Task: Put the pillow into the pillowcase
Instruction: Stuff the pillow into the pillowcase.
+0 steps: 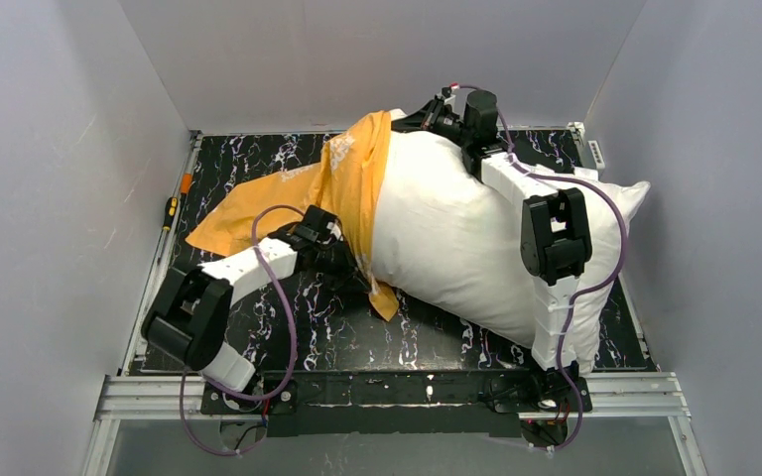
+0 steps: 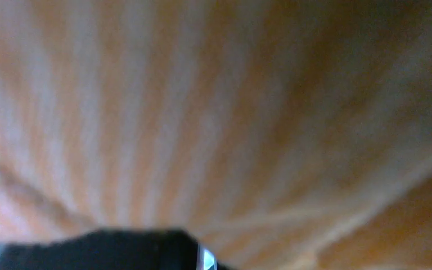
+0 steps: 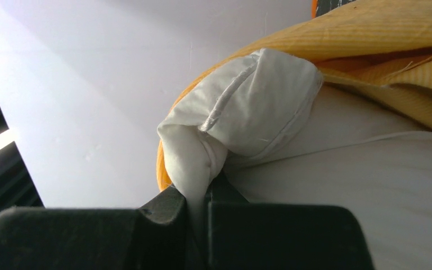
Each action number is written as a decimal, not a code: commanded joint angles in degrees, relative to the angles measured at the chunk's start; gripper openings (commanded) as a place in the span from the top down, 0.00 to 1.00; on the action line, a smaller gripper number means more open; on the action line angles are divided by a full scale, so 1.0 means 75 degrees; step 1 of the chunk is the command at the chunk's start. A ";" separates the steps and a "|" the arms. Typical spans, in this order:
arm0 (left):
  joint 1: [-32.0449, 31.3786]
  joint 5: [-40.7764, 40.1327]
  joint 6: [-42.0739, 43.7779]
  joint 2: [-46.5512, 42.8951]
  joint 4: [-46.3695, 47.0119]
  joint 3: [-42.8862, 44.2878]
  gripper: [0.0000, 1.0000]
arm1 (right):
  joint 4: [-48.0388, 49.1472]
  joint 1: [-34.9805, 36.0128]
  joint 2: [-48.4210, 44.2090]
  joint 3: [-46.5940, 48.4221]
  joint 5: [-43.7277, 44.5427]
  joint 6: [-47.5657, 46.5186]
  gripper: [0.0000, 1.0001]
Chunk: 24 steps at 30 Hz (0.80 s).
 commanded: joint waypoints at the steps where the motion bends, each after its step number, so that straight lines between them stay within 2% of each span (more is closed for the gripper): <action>1: -0.0789 0.0248 0.0809 0.0657 -0.1025 0.0794 1.00 | 0.1944 -0.0024 -0.0447 0.1182 0.0333 0.1230 0.99; 4: -0.0917 0.0050 0.1283 0.0837 -0.1686 0.1270 1.00 | 0.1596 -0.0006 -0.0445 0.1549 0.0222 0.0877 0.99; 7: -0.0915 -0.0480 0.1871 0.0557 -0.2694 0.1799 1.00 | 0.0481 0.0014 -0.0577 0.1714 -0.0129 -0.0239 0.99; 8: -0.0915 -0.0657 0.2079 0.0395 -0.3063 0.1979 0.92 | -0.0115 0.0025 -0.0664 0.1682 -0.0201 -0.0707 0.99; 10: -0.0915 -0.0973 0.2495 -0.0024 -0.3783 0.2302 0.69 | -0.1234 0.0059 -0.0870 0.1628 -0.0301 -0.1868 0.99; 13: -0.0921 -0.1614 0.2999 -0.0933 -0.4654 0.2761 0.51 | -0.2589 0.0138 -0.1081 0.1383 -0.0246 -0.3492 0.99; 15: -0.0921 -0.1960 0.3156 -0.1660 -0.4701 0.3062 0.40 | -0.3119 0.0224 -0.1171 0.1218 -0.0180 -0.4126 0.99; 17: -0.0916 -0.2089 0.3155 -0.2268 -0.4529 0.3342 0.33 | -0.3401 0.0319 -0.1255 0.1032 -0.0076 -0.4539 0.99; 20: -0.0888 -0.2415 0.3160 -0.2669 -0.4350 0.3946 0.30 | -0.3564 0.0408 -0.1373 0.0916 -0.0016 -0.4940 0.99; 24: -0.0815 -0.3756 0.2908 -0.2189 -0.4362 0.5261 0.26 | -0.4540 0.0569 -0.1575 0.0996 0.0033 -0.5812 0.99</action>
